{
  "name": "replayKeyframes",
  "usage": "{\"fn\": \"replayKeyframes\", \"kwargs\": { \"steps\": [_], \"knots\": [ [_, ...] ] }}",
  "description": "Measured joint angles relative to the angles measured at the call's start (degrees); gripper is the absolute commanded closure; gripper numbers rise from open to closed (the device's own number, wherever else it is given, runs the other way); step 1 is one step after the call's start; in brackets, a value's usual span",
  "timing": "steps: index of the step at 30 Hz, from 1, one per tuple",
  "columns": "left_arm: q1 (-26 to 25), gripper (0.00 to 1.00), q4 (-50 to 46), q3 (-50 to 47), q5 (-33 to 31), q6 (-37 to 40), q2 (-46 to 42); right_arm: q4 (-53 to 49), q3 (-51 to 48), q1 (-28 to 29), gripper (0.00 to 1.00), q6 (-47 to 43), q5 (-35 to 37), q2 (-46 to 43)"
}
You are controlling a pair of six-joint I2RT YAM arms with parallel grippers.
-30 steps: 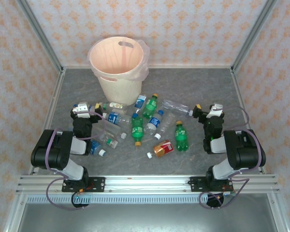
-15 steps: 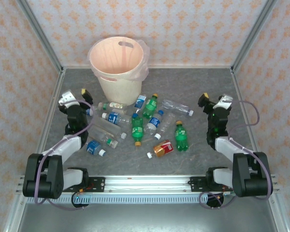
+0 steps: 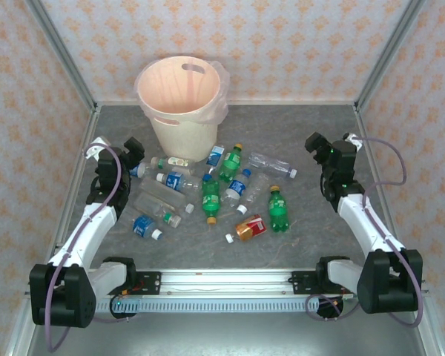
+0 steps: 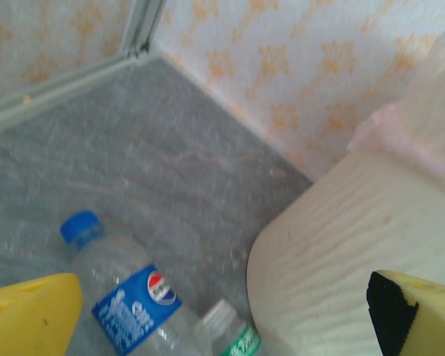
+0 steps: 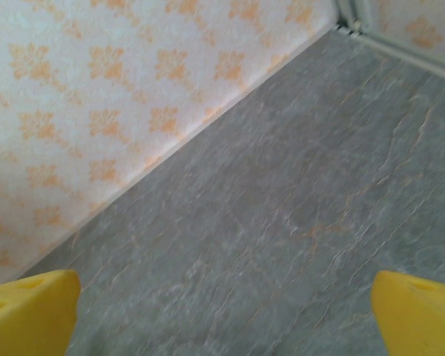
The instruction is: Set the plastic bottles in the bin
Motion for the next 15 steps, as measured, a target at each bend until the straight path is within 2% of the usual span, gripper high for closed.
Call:
{"fn": "replayKeyframes", "kwargs": {
  "steps": [8, 15],
  "knots": [
    [0.0, 0.01, -10.7, 0.2, 5.4, -4.0, -2.0, -2.6, 0.0, 0.6, 0.0, 1.4, -8.0, -2.1],
    [0.0, 0.01, -19.3, 1.2, 5.7, -5.9, -5.0, -3.4, 0.1, 4.7, 0.0, 1.6, -11.8, -4.3]
  ]
}}
